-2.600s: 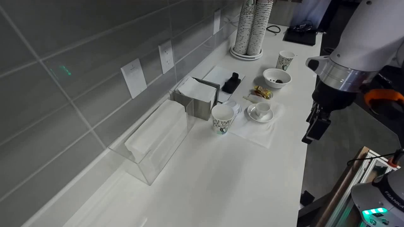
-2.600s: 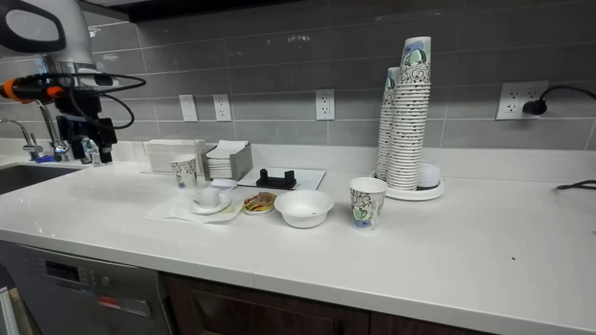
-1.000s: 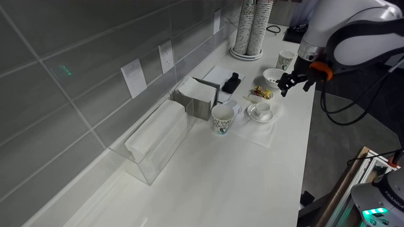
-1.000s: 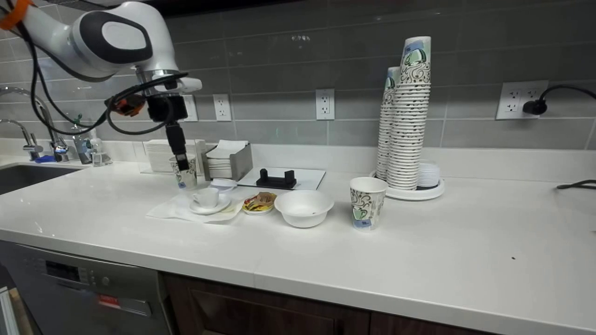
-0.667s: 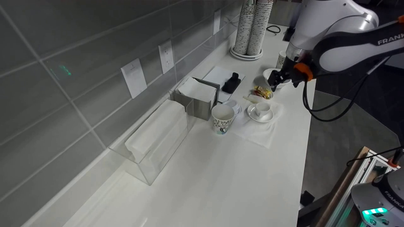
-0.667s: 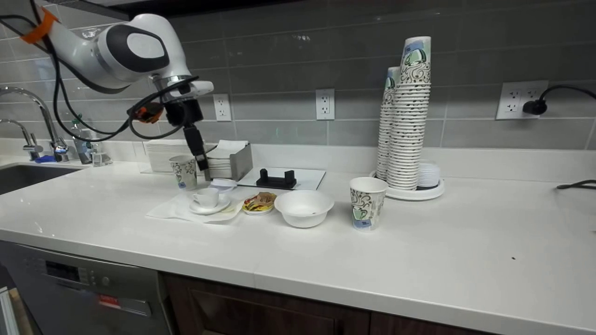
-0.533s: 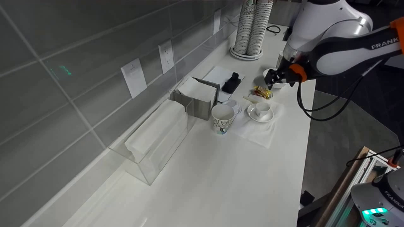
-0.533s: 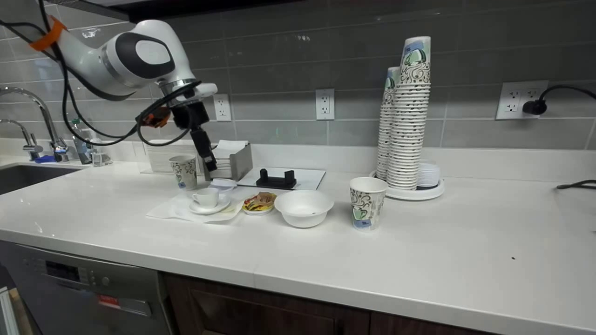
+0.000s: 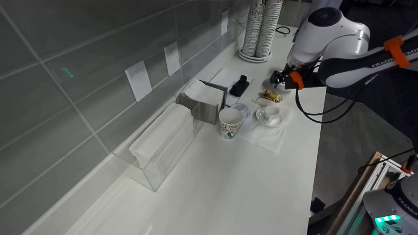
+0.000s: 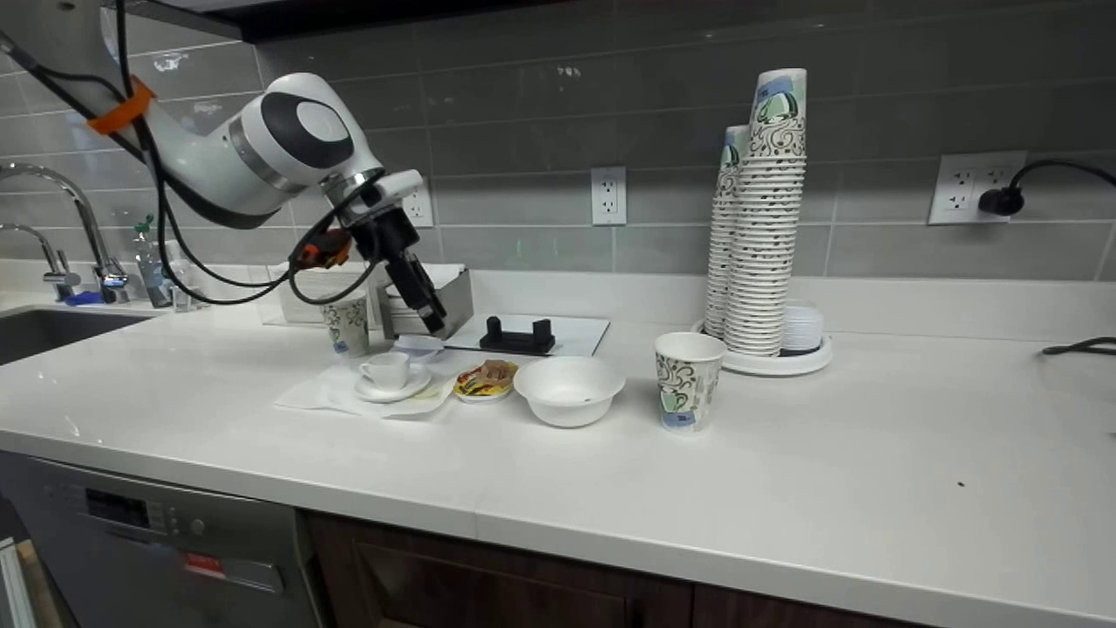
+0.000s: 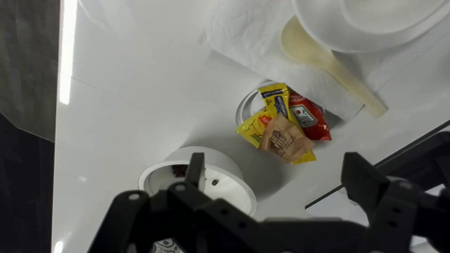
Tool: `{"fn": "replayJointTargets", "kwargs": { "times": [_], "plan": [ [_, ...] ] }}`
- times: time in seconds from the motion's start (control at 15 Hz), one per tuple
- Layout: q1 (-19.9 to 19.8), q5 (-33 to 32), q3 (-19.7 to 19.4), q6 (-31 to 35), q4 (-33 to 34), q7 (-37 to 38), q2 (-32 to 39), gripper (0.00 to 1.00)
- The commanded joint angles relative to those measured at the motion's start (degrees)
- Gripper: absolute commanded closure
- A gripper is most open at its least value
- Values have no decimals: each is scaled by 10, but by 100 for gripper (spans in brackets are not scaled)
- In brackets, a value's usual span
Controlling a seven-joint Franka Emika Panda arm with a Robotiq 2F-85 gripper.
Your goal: Pick the brown condiment packet from the small white plate in the middle and put it on the white tray, pick the yellow condiment packet from the small white plate in the middle and put it on the white tray, pick the red condiment packet from the small white plate and put it on the white tray
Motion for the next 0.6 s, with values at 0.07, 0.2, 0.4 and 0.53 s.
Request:
{"fn": "replayJointTargets", "kwargs": {
  "times": [0.07, 0.2, 0.4, 0.53],
  "plan": [
    [18, -2, -22, 2, 1, 2, 5, 0],
    [19, -2, -22, 2, 2, 2, 6, 0],
    [19, -2, -22, 2, 4, 3, 6, 0],
    [19, -20, -23, 11, 8, 21, 13, 0]
  ]
}}
